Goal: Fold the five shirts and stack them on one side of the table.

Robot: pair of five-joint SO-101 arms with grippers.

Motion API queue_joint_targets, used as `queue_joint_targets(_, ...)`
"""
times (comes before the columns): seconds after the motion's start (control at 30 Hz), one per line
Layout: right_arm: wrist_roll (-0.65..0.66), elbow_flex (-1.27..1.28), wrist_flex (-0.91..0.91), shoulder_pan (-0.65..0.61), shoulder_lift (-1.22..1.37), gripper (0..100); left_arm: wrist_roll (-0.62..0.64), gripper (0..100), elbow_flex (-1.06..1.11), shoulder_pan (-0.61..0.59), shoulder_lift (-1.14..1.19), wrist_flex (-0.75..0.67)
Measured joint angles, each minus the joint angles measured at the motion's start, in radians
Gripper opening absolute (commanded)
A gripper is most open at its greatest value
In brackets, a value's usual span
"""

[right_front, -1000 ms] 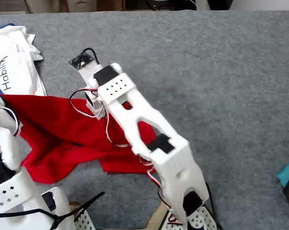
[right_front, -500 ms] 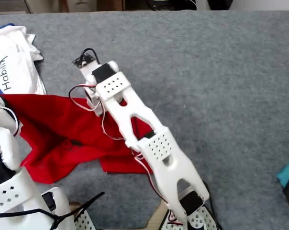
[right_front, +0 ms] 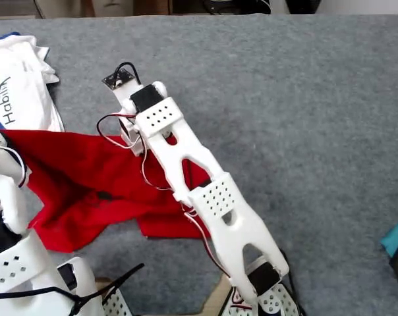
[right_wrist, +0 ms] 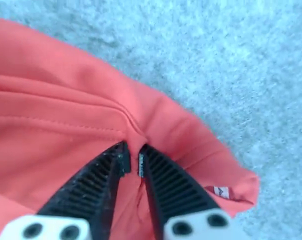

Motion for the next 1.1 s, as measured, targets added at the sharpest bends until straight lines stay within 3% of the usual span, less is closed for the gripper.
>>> queue_joint_targets(0.47,0.002,-0.003,0.005,0.02,-0.385,0.5,0.0,2,0.0,0.0,0.0,0.0)
queue_joint_targets(0.73,0.014,-0.005,0.005,0.146,-0.71,0.5,0.0,2,-0.023,0.003,0.0,-0.035)
queue_joint_targets(1.1,0.115,-0.074,0.006,0.255,-0.898,0.5,0.005,2,-0.176,0.025,-0.002,-0.043)
